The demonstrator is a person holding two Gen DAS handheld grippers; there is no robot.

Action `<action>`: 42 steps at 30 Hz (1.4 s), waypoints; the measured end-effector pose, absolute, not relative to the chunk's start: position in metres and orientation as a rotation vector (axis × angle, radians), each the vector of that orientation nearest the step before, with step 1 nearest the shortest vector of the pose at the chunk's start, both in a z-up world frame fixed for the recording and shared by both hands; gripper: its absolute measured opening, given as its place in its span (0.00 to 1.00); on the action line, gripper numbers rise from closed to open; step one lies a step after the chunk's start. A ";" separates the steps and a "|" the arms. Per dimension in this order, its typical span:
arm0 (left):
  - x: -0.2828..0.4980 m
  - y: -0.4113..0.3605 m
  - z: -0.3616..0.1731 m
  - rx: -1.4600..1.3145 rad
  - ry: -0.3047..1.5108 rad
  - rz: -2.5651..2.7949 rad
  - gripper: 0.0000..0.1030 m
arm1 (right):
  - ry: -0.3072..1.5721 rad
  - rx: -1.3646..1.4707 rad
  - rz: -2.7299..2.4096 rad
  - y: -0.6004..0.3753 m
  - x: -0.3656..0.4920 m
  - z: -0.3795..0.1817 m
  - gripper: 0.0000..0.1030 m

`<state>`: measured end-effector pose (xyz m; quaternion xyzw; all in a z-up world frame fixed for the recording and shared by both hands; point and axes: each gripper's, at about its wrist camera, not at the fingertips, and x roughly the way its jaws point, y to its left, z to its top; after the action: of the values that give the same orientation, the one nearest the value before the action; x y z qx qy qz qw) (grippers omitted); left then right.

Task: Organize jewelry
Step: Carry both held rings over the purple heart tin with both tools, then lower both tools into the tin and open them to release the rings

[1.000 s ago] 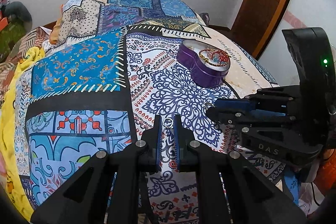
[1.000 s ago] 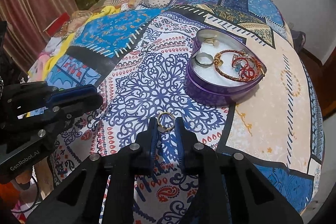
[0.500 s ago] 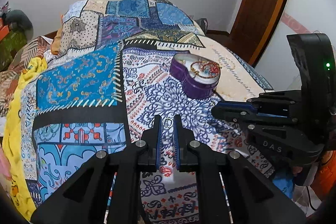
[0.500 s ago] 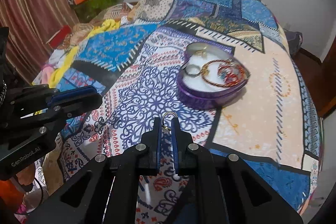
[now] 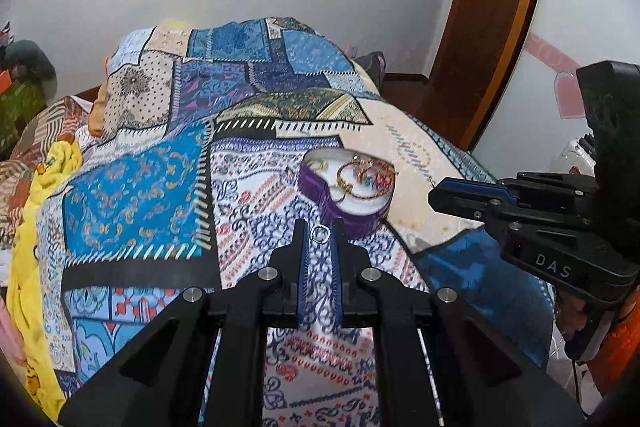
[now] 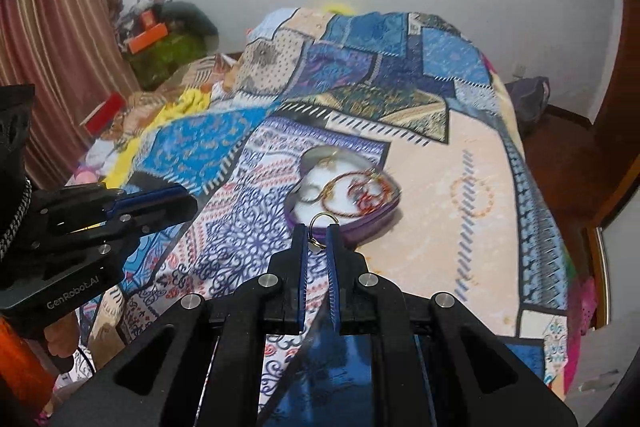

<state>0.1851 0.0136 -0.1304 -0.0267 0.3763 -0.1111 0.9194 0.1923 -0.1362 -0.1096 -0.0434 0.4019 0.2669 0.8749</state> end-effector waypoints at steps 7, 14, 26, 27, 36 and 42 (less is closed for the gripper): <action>0.205 0.008 -0.124 -0.044 0.753 -0.245 0.09 | 0.823 -0.060 0.542 -0.146 0.205 -0.108 0.08; 0.224 0.003 -0.125 -0.042 0.746 -0.258 0.09 | 0.825 -0.041 0.540 -0.146 0.219 -0.113 0.08; 0.259 -0.005 -0.139 -0.033 0.770 -0.284 0.09 | 0.833 -0.062 0.560 -0.139 0.234 -0.122 0.08; 0.262 -0.006 -0.140 -0.034 0.773 -0.287 0.09 | 0.838 -0.065 0.562 -0.138 0.236 -0.124 0.08; 0.286 -0.009 -0.157 -0.057 0.823 -0.321 0.09 | 0.883 -0.109 0.612 -0.127 0.245 -0.138 0.08; 0.291 -0.011 -0.165 -0.060 0.845 -0.335 0.09 | 0.902 -0.144 0.641 -0.120 0.245 -0.142 0.08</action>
<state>0.2914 -0.0109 -0.1653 -0.0290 0.4079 -0.1616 0.8982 0.2453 -0.1204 -0.1416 -0.0685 0.4278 0.3039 0.8485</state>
